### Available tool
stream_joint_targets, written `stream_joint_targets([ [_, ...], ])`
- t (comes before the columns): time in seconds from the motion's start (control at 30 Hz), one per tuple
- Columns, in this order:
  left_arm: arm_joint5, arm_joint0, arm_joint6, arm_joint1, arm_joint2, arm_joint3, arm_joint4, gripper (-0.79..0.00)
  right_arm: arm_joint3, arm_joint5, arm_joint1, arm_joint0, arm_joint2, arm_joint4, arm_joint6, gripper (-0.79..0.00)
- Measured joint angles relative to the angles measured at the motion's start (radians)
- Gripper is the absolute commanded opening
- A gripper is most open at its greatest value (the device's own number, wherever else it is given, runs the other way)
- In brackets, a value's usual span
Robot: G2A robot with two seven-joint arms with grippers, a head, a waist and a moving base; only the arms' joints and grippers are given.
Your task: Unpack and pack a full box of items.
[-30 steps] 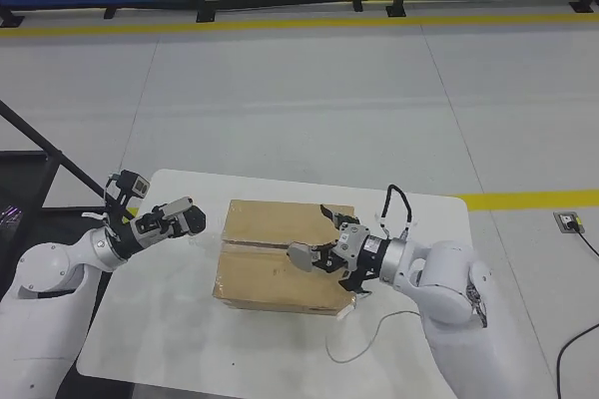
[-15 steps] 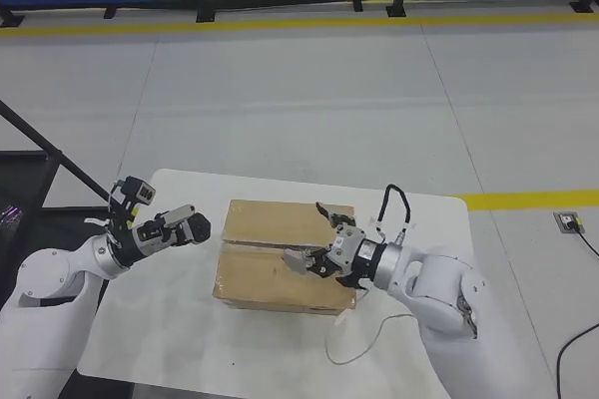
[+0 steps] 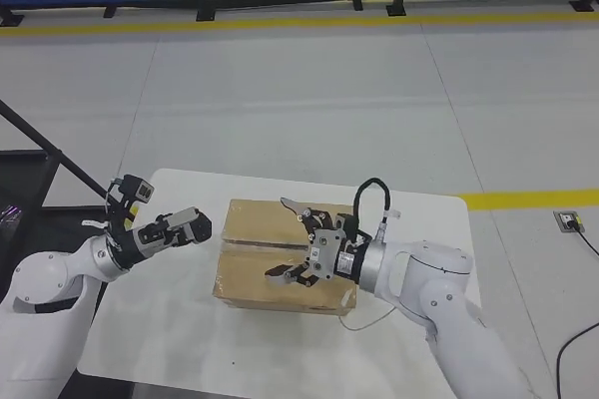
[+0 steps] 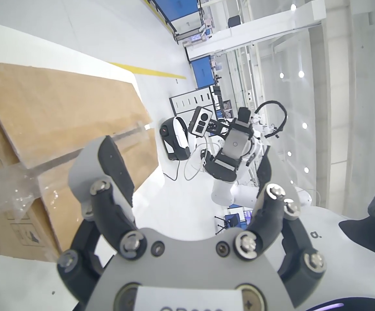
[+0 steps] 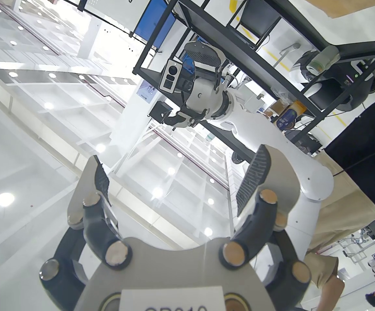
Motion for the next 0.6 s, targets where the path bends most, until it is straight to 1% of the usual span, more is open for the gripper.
stream_joint_targets([
  [0.27,0.001,-0.001,-0.001,0.000,0.000,0.001,0.000,0.000,-0.006,0.000,0.000,-0.001,-0.011,-0.011,0.009,0.000],
  [0.33,0.001,-0.001,-0.001,0.000,0.000,0.001,0.000,0.000,-0.018,0.005,0.000,0.022,-0.066,-0.098,0.012,0.000],
  [0.4,0.001,-0.001,-0.001,0.000,0.000,0.001,0.000,0.000,-0.024,0.018,0.002,0.060,-0.130,-0.247,-0.036,0.000],
  [0.43,0.001,-0.001,-0.001,0.000,0.000,0.001,0.000,0.000,-0.020,0.018,0.005,0.074,-0.149,-0.309,-0.041,0.000],
  [0.47,0.001,-0.001,-0.001,0.000,0.000,0.001,0.000,0.000,-0.010,0.010,0.010,0.085,-0.159,-0.367,-0.027,0.000],
  [0.5,0.001,-0.001,-0.001,0.000,0.000,0.001,0.000,0.000,0.011,-0.015,0.019,0.093,-0.162,-0.444,0.024,0.000],
  [0.57,0.001,-0.001,-0.001,0.000,0.000,0.001,0.000,0.000,0.053,-0.066,0.036,0.098,-0.162,-0.564,0.157,0.000],
  [0.6,0.001,-0.001,-0.001,0.000,0.000,0.001,0.000,0.000,0.084,-0.097,0.047,0.102,-0.163,-0.640,0.253,0.000],
])
